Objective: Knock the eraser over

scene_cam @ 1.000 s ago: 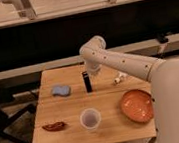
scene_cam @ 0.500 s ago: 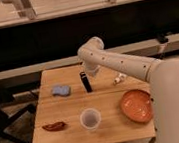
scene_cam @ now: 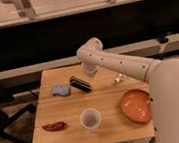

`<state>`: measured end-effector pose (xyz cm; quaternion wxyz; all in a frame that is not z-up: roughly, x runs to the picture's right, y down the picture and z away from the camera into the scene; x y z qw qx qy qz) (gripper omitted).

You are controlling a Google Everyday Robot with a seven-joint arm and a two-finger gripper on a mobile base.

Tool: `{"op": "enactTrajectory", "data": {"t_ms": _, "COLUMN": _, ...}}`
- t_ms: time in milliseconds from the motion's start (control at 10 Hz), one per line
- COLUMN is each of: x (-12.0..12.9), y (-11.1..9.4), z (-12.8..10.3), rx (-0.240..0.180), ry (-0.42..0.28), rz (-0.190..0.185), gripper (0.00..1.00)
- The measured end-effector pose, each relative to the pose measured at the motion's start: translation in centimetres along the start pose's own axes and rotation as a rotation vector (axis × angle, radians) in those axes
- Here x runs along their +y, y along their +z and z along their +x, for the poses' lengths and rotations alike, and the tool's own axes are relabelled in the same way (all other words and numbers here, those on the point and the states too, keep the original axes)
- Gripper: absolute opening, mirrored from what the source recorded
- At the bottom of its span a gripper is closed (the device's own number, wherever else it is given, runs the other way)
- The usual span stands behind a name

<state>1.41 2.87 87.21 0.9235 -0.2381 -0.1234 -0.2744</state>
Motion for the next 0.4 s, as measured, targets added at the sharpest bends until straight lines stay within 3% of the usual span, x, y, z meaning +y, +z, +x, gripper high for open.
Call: {"op": "enactTrajectory", "data": {"t_ms": 400, "x": -0.9, "y": 0.4, "z": -1.7, "rx": -0.034, "ry": -0.037, "rz": 0.003, "gripper": 0.04}}
